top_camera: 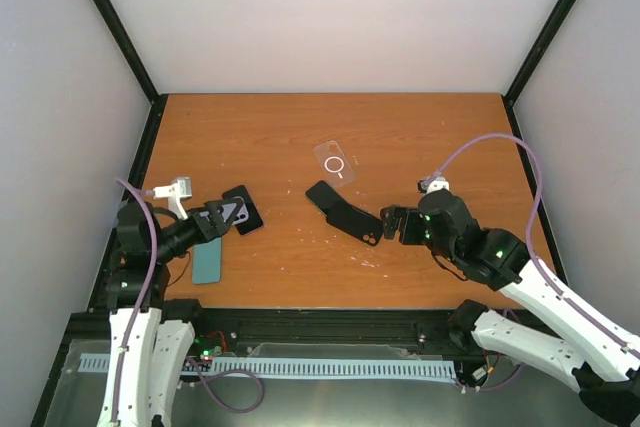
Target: Put the phone into the phone case
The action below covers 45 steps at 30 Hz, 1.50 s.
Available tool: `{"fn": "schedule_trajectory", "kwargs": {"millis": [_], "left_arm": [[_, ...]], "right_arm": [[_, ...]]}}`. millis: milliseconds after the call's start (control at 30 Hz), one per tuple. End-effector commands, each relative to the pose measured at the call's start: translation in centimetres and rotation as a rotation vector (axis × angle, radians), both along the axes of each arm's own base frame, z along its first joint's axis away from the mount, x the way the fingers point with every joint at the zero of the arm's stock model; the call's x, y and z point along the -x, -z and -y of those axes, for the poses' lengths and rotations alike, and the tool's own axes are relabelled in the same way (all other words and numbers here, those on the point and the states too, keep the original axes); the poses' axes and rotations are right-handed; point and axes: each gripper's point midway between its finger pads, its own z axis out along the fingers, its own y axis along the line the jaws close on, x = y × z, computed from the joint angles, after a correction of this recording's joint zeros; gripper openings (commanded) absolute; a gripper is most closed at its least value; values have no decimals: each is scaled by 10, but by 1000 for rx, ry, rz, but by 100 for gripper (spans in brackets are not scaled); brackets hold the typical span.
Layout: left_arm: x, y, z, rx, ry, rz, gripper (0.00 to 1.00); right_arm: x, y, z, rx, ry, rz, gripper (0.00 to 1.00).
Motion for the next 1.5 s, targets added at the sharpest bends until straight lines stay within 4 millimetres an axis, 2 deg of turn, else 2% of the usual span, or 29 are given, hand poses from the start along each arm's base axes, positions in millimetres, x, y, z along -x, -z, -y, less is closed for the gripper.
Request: {"fn": "schedule_trajectory", "kwargs": {"millis": [0, 133, 267, 433, 500, 633, 767, 933, 1133, 1300, 1467], "left_arm": [[-6, -7, -2, 7, -8, 49, 100], [-11, 1, -5, -16, -22, 36, 99], [-17, 14, -10, -52, -46, -4, 99], [-23, 11, -12, -72, -45, -11, 100], [-25, 2, -14, -80, -56, 9, 100], [-29, -20, -24, -137, -114, 73, 99], [-27, -39, -31, -221, -140, 171, 99], [-25, -41, -38, -267, -182, 220, 100], [-20, -42, -36, -268, -170, 247, 100], [-22, -39, -37, -267, -175, 229, 100], [-22, -37, -38, -269, -182, 220, 99]], "right_arm": [[-3, 5, -10, -13, -20, 0, 100], [-6, 19, -22, 24, -94, 6, 100], [-21, 41, -25, 149, -101, -4, 100], [-40, 72, -49, 287, -191, -62, 98], [-49, 86, -58, 337, -217, -86, 90], [-66, 113, -74, 408, -265, -109, 62], [-76, 133, -99, 362, -349, -131, 41], [-68, 158, -123, 293, -465, -208, 39], [-63, 188, -120, 337, -499, -243, 40], [-67, 199, -121, 367, -506, -254, 37], [-62, 204, -120, 370, -509, -292, 23]]}}
